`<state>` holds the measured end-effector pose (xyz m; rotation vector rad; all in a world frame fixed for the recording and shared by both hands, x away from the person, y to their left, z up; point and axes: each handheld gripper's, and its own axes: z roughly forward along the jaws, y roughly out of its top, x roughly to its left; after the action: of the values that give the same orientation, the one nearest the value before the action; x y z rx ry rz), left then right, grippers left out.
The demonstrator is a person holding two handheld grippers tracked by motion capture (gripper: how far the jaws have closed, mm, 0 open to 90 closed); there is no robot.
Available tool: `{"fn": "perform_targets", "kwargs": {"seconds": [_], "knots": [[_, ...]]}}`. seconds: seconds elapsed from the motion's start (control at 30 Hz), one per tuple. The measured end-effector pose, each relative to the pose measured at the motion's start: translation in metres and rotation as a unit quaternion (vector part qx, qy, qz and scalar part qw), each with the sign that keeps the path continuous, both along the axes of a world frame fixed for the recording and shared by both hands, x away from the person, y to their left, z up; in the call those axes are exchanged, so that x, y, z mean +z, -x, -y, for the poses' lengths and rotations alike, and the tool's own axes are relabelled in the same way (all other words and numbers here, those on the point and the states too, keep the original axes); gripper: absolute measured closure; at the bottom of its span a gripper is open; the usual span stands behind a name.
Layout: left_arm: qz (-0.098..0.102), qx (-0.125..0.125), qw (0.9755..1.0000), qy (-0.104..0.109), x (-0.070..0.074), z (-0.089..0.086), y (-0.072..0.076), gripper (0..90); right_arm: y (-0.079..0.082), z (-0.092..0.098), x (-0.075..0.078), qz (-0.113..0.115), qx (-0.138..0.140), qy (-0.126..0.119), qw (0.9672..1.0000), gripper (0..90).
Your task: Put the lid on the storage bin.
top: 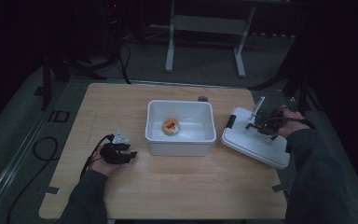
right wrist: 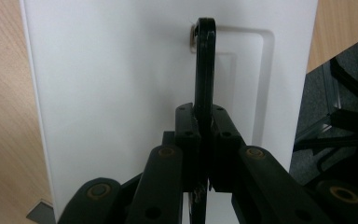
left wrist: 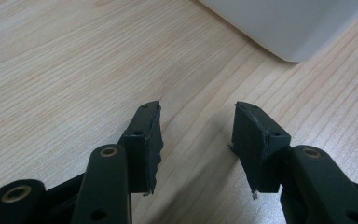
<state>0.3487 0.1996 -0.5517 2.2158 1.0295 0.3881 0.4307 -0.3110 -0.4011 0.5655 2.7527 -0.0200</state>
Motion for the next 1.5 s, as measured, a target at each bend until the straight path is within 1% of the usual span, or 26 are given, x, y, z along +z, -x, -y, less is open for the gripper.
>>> {"fn": "perform_targets", "kwargs": {"seconds": [0.13,0.2,0.4,0.57,0.77,0.93,1.27,1.5], "knots": [[0.001,0.001,1.0000,0.000,0.000,0.000,0.000,52.1,0.001,0.001,0.005,0.003,0.002,-0.003,1.0000,84.3],[0.001,0.000,1.0000,0.000,0.000,0.000,0.000,52.1,0.002,0.002,0.010,0.005,0.006,-0.006,1.0000,84.3],[0.001,0.001,1.0000,0.001,0.000,0.000,0.000,52.1,0.002,0.002,0.019,0.007,0.007,-0.002,1.0000,84.3],[0.001,0.000,1.0000,0.001,0.000,0.000,0.000,52.1,0.003,0.001,0.025,0.010,0.007,-0.004,0.9999,84.3],[0.000,-0.001,1.0000,0.000,0.000,0.000,0.000,52.1,0.005,-0.001,0.032,0.014,0.014,-0.005,0.9998,84.4],[0.000,0.000,1.0000,0.001,0.000,0.000,0.000,52.1,0.005,-0.002,0.040,0.021,0.013,-0.005,0.9997,84.3],[0.000,-0.001,1.0000,0.001,0.000,0.000,0.000,52.0,0.004,-0.008,0.051,0.027,0.023,-0.006,0.9994,84.3],[0.000,-0.002,1.0000,0.001,0.000,0.000,0.000,52.0,0.003,-0.013,0.055,0.027,0.027,-0.001,0.9993,84.4]]}}
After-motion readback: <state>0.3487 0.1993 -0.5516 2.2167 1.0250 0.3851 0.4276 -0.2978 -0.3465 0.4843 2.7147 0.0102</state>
